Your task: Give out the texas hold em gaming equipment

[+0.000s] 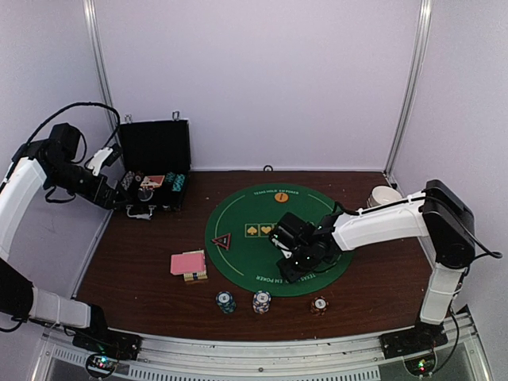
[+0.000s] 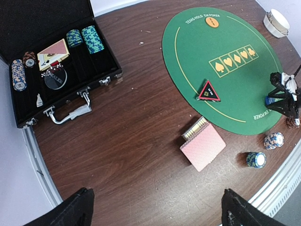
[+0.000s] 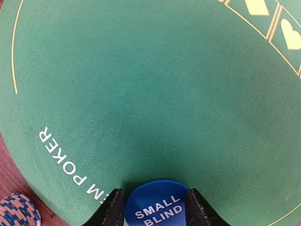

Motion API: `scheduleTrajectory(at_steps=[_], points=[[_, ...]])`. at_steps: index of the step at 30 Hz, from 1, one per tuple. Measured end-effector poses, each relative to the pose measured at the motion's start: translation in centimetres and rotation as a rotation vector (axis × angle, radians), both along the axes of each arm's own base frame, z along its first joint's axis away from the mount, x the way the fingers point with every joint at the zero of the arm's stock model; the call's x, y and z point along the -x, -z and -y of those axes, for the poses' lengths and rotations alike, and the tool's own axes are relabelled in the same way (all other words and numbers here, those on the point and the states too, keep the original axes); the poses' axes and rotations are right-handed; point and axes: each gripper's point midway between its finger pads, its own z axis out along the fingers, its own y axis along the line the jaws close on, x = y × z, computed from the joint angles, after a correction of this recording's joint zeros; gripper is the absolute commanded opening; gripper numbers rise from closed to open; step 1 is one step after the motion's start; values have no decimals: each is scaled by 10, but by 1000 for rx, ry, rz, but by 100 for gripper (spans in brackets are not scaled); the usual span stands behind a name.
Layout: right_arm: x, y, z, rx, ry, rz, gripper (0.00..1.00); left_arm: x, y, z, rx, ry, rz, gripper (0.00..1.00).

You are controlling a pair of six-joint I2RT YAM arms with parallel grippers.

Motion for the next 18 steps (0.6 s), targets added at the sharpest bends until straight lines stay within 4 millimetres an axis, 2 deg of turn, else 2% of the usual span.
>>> scheduleTrajectory(at_steps=[8,18], points=[[3,-1,16,-12,20,-12,34,4,-3,0,0,-3,22,98],[20,1,44,27,40,-40,34,1,-5,0,0,-3,34,97]])
